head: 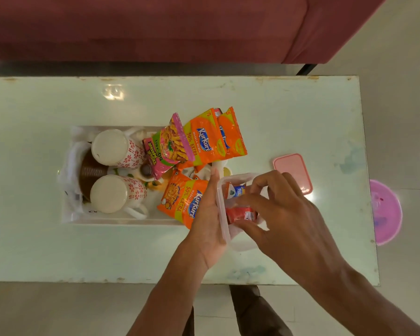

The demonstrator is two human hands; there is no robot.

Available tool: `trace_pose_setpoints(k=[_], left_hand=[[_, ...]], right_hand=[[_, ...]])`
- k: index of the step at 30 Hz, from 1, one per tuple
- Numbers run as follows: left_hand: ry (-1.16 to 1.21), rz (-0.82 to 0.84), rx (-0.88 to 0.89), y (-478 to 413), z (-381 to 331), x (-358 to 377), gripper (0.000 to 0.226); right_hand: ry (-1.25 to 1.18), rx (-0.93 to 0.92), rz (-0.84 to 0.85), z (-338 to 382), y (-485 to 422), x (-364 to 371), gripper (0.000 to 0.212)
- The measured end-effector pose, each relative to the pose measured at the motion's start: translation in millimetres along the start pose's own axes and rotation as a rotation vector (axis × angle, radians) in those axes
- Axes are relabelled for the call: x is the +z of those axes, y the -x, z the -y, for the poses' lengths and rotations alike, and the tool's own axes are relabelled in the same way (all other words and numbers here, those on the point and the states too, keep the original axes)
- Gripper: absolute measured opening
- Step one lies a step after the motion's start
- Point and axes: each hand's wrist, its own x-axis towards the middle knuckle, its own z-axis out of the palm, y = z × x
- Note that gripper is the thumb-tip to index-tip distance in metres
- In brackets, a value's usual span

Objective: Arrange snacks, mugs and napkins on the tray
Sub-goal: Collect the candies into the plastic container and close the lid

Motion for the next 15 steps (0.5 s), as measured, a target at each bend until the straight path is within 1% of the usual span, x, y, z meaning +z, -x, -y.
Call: trace_pose_setpoints(k=[2,4,7,9,11,13,15], left_hand=[[0.004,0.02,0.017,8,-4,-5,0.069],[0.045,0.044,0.02,18,-9,-11,0.064],[0.124,0.079,0.012,33,-18,-27,0.066],[0.163,0.099,0.015,44,-22,-41,0.071],[0.185,0.09,0.014,52,-25,-56,0.071],[0.22,0.062,-0.02,61,-28,-71,0.069],[0.249,0.046,-0.051,68,-30,-87,0.063]], right_hand=[[-0.128,0.031,-0.042,5,-9,-19,0.015],[-0.215,0.056,-0.071,5,-33,-39,0.008],[-0.135,0.068,-0.091,-1,-98,-53,0.006],[-0.028,0.064,-0.03,-6,-150,-47,0.012],[-0.007,0.083,0.037,-11,-199,-30,0.016],[-0.094,0.185,0.113,-13,-240,-9,0.019],[-0.189,0.34,0.24,-15,-271,10,0.023]])
